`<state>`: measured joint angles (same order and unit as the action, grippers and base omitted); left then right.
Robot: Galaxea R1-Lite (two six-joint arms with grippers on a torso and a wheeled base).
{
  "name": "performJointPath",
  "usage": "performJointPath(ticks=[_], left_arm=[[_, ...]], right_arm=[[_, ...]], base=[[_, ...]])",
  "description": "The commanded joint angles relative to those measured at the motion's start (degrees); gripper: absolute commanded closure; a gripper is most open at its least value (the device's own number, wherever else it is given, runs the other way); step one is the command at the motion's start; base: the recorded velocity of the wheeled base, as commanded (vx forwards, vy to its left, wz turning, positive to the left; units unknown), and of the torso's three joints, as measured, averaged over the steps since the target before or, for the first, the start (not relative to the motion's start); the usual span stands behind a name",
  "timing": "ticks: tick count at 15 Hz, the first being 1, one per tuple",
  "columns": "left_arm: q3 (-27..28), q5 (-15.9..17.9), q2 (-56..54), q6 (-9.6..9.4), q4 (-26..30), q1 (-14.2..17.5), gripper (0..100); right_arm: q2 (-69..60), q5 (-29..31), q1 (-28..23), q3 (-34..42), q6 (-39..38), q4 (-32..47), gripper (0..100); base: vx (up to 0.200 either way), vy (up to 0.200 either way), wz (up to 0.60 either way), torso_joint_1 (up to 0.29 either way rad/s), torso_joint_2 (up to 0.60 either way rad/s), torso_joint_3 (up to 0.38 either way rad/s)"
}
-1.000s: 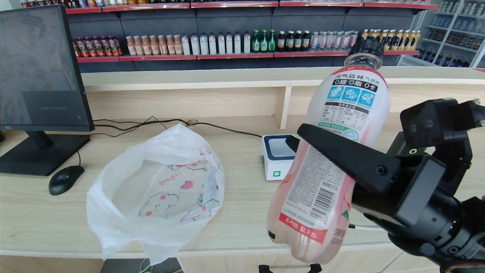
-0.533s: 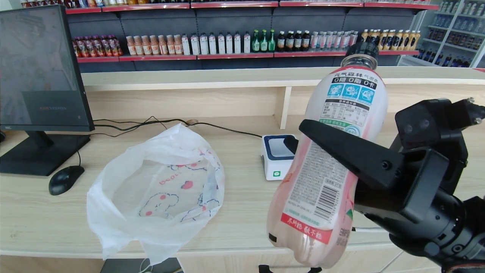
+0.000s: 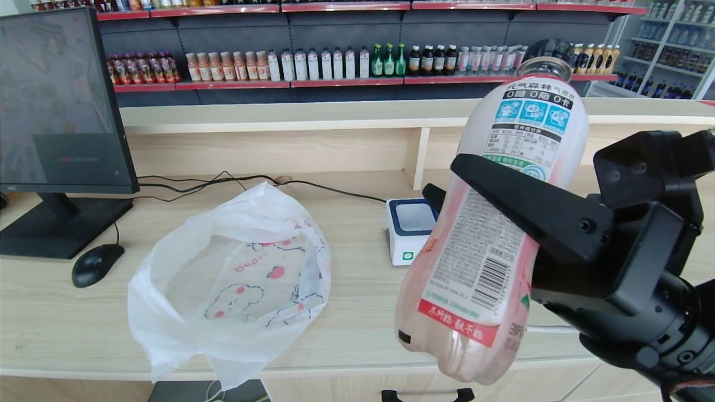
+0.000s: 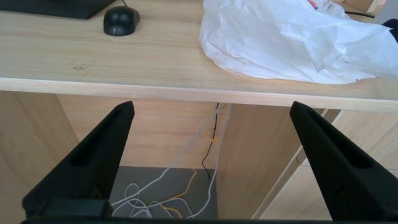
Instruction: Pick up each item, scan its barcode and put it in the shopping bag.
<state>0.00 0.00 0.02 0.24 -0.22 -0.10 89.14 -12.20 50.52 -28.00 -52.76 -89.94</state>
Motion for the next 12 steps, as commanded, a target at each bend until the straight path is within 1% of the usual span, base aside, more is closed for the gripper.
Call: performJointPath(ticks=[1,3,6,10,12], left_arm=[[0.0,0.0,-0.02,0.02,-0.04,0.01,0],[0.0,0.0,-0.02,0.02,-0.04,0.01,0],[0.0,0.0,-0.02,0.02,-0.04,0.01,0],[0.0,0.0,-0.02,0.02,-0.04,0.01,0],[0.0,0.0,-0.02,0.02,-0.04,0.01,0]], right_arm=[[-0.9,-0.01,0.02,0.23,0.11,-0.06,100],[-1.42,-0.01,0.02,0.4,1.7,-0.06,100],[-1.42,-0.01,0.02,1.28,8.46,-0.06,100],[-3.8,0.16,-0.42,2.95,18.31,-0.06,100],[-4.32,-0.1,-0.42,4.71,25.08,-0.06,100]], base=[[0.0,0.0,0.0,0.0,0.0,0.0],[0.0,0.0,0.0,0.0,0.0,0.0],[0.0,0.0,0.0,0.0,0.0,0.0],[0.0,0.0,0.0,0.0,0.0,0.0],[0.0,0.0,0.0,0.0,0.0,0.0]])
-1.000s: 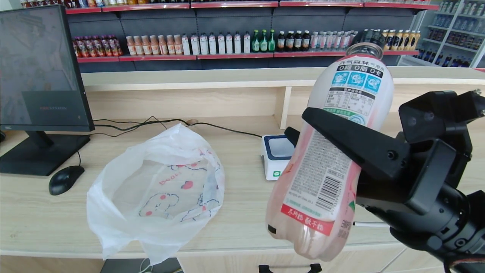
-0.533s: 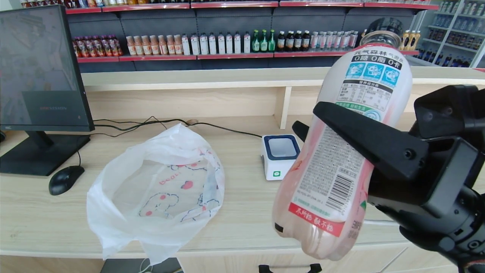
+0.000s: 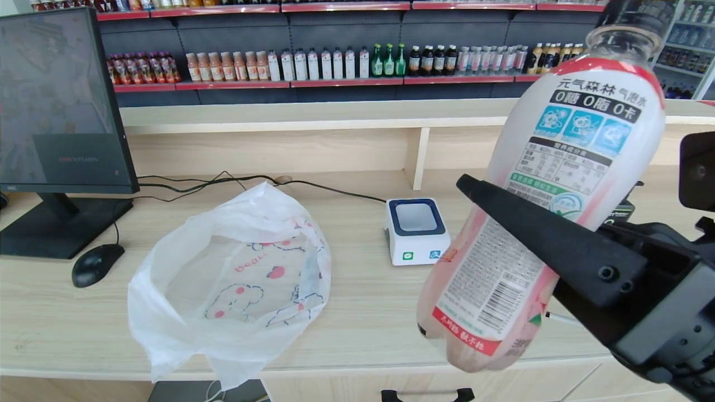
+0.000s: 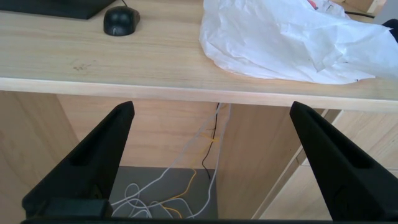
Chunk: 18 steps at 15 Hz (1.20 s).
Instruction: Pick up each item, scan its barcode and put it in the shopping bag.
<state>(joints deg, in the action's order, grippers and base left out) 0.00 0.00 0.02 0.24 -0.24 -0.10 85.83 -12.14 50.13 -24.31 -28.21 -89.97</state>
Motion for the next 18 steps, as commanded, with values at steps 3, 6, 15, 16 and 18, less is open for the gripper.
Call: performJointPath(ticks=[3,6,15,16,18], left_arm=[[0.0,0.0,-0.02,0.02,-0.02,0.01,0],[0.0,0.0,-0.02,0.02,-0.02,0.01,0],[0.0,0.0,-0.02,0.02,-0.02,0.01,0],[0.0,0.0,-0.02,0.02,-0.02,0.01,0],[0.0,0.0,-0.02,0.02,-0.02,0.01,0]], right_arm=[[-1.11,0.01,-0.65,3.74,10.98,-0.03,100],[0.39,1.68,-3.19,4.71,18.63,-0.03,100],[12.96,6.34,-14.97,-9.0,47.81,-0.03,100],[15.77,6.87,-14.97,-13.22,49.39,-0.03,100],[18.93,6.87,-14.97,-17.18,53.61,-0.03,100]], base=[[0.0,0.0,0.0,0.0,0.0,0.0],[0.0,0.0,0.0,0.0,0.0,0.0],[0.0,0.0,0.0,0.0,0.0,0.0],[0.0,0.0,0.0,0.0,0.0,0.0],[0.0,0.0,0.0,0.0,0.0,0.0]])
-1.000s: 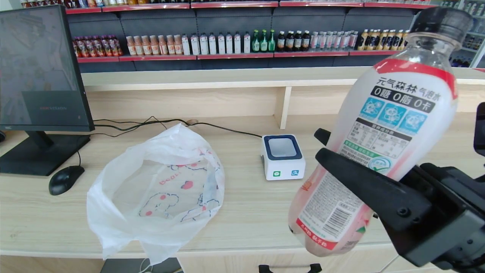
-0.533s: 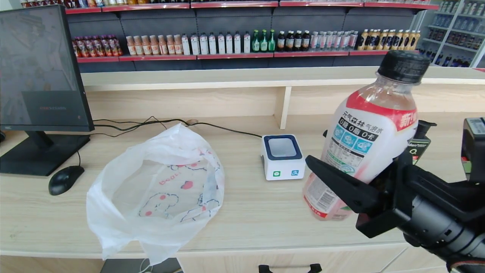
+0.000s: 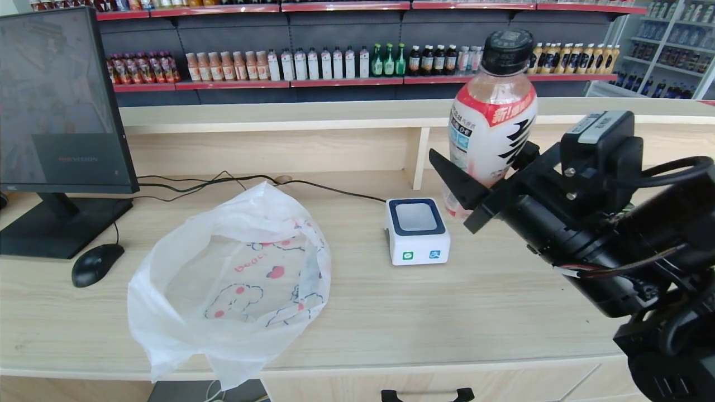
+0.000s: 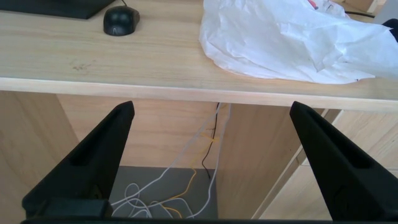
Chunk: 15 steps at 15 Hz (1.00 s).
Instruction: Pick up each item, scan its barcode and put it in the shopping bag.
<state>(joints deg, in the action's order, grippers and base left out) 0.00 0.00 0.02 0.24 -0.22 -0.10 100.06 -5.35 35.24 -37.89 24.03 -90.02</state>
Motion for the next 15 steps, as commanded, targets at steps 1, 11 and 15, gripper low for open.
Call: performJointPath(ticks=[1,11,15], left_arm=[[0.0,0.0,-0.02,0.02,-0.04,0.01,0],[0.0,0.0,-0.02,0.02,-0.04,0.01,0],[0.0,0.0,-0.02,0.02,-0.04,0.01,0]], right_arm=[[6.2,0.08,-0.09,-4.21,3.39,0.02,100],[13.93,-22.42,-5.8,-6.67,21.41,0.02,100],[17.89,-30.07,-9.84,-13.26,22.55,0.02,100]], base=[[0.0,0.0,0.0,0.0,0.0,0.0],[0.0,0.0,0.0,0.0,0.0,0.0],[0.0,0.0,0.0,0.0,0.0,0.0]])
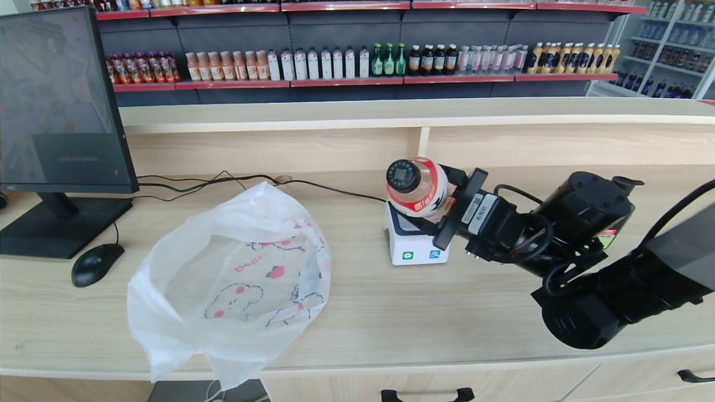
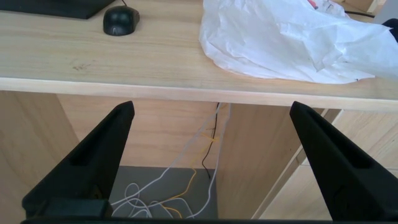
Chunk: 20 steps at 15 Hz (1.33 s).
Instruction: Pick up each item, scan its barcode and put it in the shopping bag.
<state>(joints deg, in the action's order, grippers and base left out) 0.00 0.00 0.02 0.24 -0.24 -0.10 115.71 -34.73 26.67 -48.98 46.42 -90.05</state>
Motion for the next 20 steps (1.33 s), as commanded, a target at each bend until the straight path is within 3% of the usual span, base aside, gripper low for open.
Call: performJointPath(ticks=[1,11,20], left_arm=[[0.0,0.0,-0.02,0.02,-0.02,0.01,0],[0.0,0.0,-0.02,0.02,-0.02,0.01,0],[0.0,0.0,-0.02,0.02,-0.02,0.01,0]], right_arm=[[3.2,-1.39,-1.54,-4.19,0.07,0.05,100],[8.74,-5.44,-3.56,-10.78,-0.19,0.05,100],[8.92,-5.26,-3.56,-10.87,-0.1,0.05,100]], base=[[0.0,0.0,0.0,0.0,0.0,0.0],[0.0,0.0,0.0,0.0,0.0,0.0],[0.0,0.0,0.0,0.0,0.0,0.0]])
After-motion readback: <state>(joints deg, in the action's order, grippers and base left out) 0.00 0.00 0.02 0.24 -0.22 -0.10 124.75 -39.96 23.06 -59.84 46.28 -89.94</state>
